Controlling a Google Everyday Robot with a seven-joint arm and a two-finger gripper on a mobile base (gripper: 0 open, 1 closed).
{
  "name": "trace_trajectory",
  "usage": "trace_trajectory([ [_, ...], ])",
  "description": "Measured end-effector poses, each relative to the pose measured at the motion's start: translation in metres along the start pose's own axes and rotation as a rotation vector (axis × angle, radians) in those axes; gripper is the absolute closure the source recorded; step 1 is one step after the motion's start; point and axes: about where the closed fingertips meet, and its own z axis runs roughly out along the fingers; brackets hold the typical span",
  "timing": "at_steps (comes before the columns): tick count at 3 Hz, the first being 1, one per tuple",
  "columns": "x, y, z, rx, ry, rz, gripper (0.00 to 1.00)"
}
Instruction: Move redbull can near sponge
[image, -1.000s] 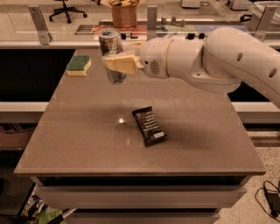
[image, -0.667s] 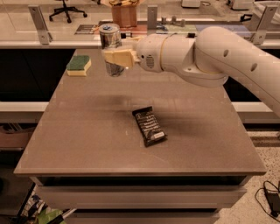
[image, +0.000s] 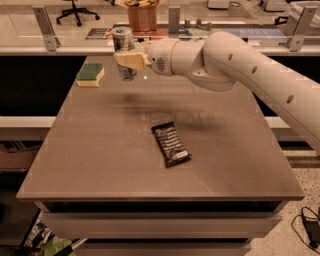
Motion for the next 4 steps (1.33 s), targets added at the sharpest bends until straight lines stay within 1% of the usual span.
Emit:
trace_trajectory([
  [1, 0.009, -0.021, 0.024, 0.023, 0.026, 0.013, 1.00],
  [2, 0.025, -0.032, 0.048, 0.034, 0.042, 0.029, 1.00],
  [3, 0.041, -0.037, 0.069, 0.049, 0.040, 0.034, 1.00],
  [4, 0.053, -0.039, 0.087, 0.065, 0.031, 0.030, 1.00],
])
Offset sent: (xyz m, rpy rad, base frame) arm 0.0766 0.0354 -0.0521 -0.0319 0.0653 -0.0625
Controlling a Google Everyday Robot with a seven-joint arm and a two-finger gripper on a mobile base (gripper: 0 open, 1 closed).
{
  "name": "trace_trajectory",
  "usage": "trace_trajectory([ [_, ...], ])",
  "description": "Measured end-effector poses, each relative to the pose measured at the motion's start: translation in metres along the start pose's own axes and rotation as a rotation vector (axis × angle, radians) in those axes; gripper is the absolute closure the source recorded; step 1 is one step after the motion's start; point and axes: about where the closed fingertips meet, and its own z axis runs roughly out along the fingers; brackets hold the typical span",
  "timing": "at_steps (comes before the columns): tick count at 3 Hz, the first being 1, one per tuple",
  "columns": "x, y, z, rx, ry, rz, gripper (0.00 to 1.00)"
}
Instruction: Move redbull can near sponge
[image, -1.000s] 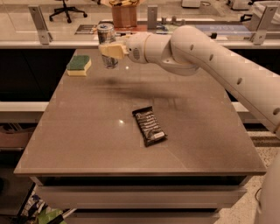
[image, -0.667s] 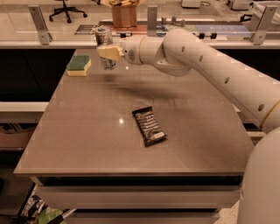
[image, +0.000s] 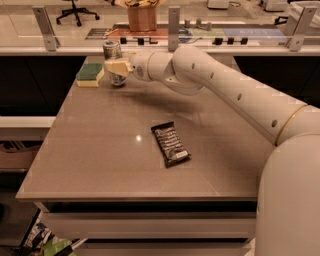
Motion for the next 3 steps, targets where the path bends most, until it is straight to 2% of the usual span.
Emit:
trace_trajectory([
  [1, 0.0076, -0.0015, 0.0117, 0.024, -0.019, -0.008, 1.00],
  [2, 0.0065, 0.0008, 0.0132, 0.020, -0.018, -0.008, 0.82],
  [3, 0.0065, 0.0030, 0.0153, 0.016, -0.018, -0.008, 0.58],
])
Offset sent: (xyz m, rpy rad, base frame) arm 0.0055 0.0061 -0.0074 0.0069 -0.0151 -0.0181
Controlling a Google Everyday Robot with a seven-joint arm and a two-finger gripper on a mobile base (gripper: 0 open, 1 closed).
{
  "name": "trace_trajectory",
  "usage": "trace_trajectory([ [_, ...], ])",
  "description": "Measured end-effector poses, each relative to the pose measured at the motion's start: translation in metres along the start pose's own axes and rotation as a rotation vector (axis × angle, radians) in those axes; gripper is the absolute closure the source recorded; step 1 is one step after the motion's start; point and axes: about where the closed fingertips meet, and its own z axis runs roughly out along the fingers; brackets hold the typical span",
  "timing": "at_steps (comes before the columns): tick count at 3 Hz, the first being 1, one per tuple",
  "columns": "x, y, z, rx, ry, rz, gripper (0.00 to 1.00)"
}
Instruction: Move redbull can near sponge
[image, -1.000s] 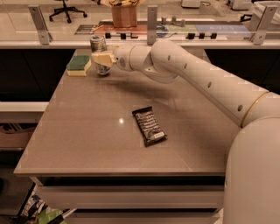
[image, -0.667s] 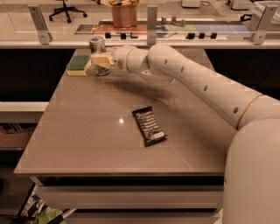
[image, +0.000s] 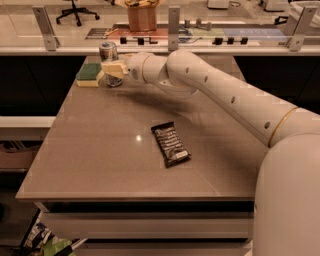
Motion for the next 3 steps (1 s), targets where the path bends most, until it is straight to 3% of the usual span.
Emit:
trace_trajectory([
  [2, -0.0001, 0.0042, 0.0037, -0.008, 0.000, 0.001, 0.12],
  [3, -0.0001, 0.0061, 0.0053, -0.011, 0.000, 0.001, 0.00],
])
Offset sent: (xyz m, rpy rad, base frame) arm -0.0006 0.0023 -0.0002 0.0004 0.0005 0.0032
